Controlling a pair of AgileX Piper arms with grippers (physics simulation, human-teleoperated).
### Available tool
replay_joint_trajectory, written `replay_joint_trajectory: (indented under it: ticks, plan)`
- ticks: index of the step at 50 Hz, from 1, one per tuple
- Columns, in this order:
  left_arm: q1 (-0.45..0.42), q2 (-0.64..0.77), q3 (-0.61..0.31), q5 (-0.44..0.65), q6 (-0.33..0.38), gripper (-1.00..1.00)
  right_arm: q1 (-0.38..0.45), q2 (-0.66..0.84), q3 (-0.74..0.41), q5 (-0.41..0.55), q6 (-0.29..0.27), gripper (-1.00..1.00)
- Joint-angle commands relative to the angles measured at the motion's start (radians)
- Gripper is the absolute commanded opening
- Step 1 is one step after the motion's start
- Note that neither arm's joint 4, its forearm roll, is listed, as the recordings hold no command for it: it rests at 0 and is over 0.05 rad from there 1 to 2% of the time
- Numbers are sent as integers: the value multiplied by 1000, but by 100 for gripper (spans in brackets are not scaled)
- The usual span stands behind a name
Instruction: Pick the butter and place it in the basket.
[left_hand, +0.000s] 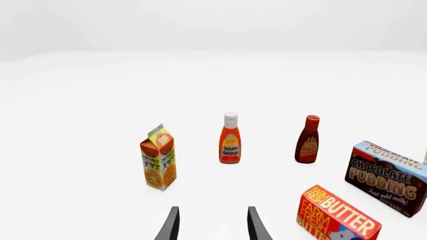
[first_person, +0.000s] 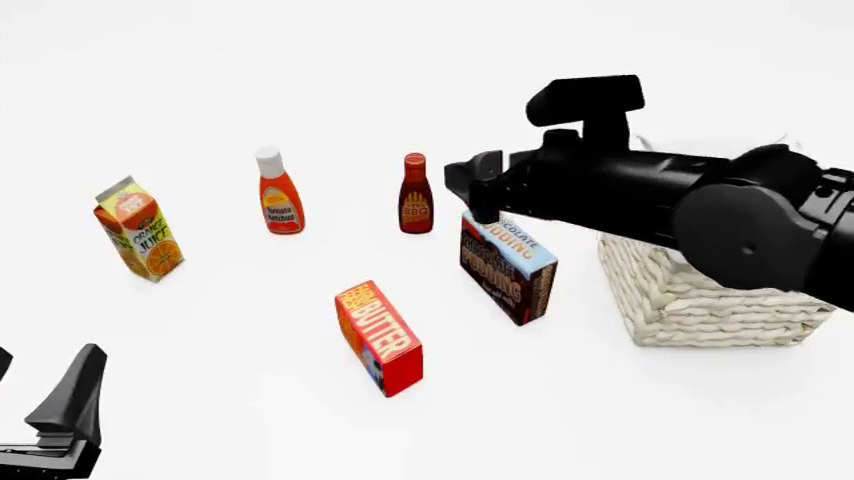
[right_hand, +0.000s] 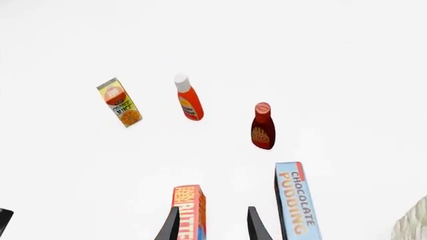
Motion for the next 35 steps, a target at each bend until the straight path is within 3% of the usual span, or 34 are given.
replay_joint_trajectory:
  ticks: [1, 35]
  plan:
    - [0, 0, 0, 0, 0, 100, 36, 105, -62, 13, 29, 100]
    - [0, 0, 0, 0, 0, 100, 90, 310, -152, -5, 77, 100]
